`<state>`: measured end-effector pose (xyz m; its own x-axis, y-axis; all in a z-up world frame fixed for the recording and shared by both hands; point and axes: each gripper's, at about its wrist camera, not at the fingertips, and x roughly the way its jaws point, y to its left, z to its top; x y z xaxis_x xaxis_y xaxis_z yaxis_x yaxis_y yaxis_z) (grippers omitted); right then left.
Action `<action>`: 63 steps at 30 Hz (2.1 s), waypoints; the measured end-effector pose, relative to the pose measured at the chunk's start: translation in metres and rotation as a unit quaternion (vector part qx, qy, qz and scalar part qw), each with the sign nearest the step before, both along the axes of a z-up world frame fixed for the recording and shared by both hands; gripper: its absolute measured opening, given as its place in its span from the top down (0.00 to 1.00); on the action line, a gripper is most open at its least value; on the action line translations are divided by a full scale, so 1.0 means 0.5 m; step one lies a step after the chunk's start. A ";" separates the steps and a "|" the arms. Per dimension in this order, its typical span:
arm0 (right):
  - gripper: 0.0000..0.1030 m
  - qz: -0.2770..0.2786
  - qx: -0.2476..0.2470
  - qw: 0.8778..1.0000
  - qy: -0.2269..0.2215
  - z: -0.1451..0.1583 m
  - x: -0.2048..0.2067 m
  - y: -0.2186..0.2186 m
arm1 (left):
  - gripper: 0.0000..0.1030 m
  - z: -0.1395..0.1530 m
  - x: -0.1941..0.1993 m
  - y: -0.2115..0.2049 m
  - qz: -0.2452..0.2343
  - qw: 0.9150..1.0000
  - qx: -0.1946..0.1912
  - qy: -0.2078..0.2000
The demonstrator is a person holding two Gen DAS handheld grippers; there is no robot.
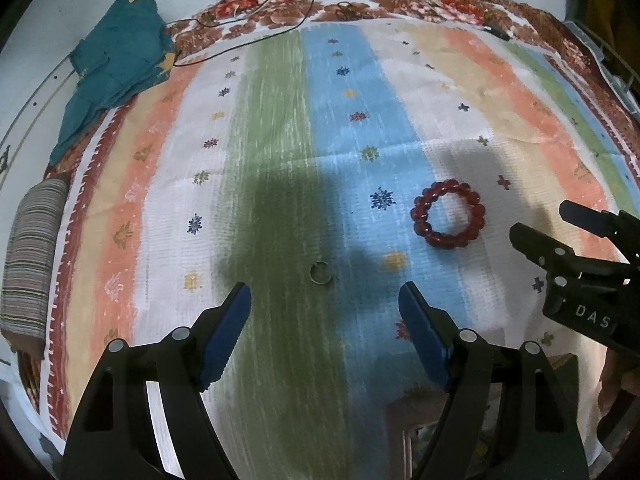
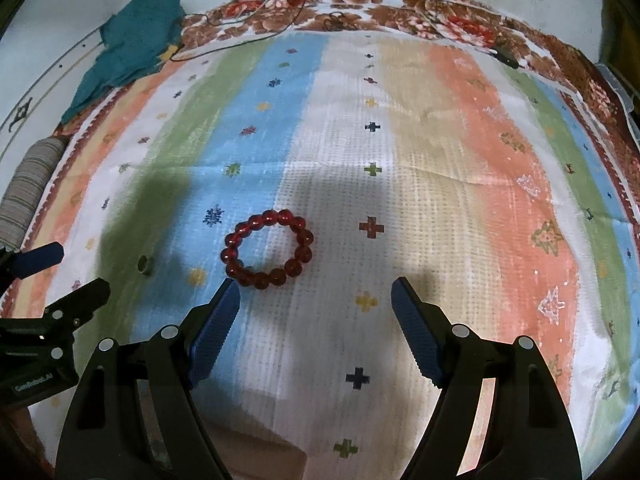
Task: Organize jewelry
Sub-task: 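Move both tools toward the red bead bracelet and small ring on the cloth, then close the right tool on the red bead bracelet while the left grasps the small ring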
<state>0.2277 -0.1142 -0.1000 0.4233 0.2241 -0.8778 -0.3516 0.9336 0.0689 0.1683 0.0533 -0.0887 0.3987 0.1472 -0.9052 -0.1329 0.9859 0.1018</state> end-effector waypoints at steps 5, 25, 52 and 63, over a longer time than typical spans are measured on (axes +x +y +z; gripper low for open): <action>0.24 -0.003 -0.010 1.000 0.011 -0.024 0.023 0.005 | 0.26 -0.021 0.017 0.004 -0.004 1.000 -0.007 0.011; 0.24 0.020 -0.045 0.998 0.043 -0.088 0.097 0.048 | 0.28 -0.110 0.075 0.037 0.011 0.997 -0.057 0.049; 0.86 0.022 -0.024 0.999 0.028 -0.078 0.083 0.033 | 0.82 -0.094 0.076 0.029 -0.021 0.998 -0.042 0.038; 0.86 0.008 0.001 1.000 -0.025 0.029 0.027 0.022 | 0.82 -0.005 0.025 -0.012 -0.055 0.997 -0.049 -0.014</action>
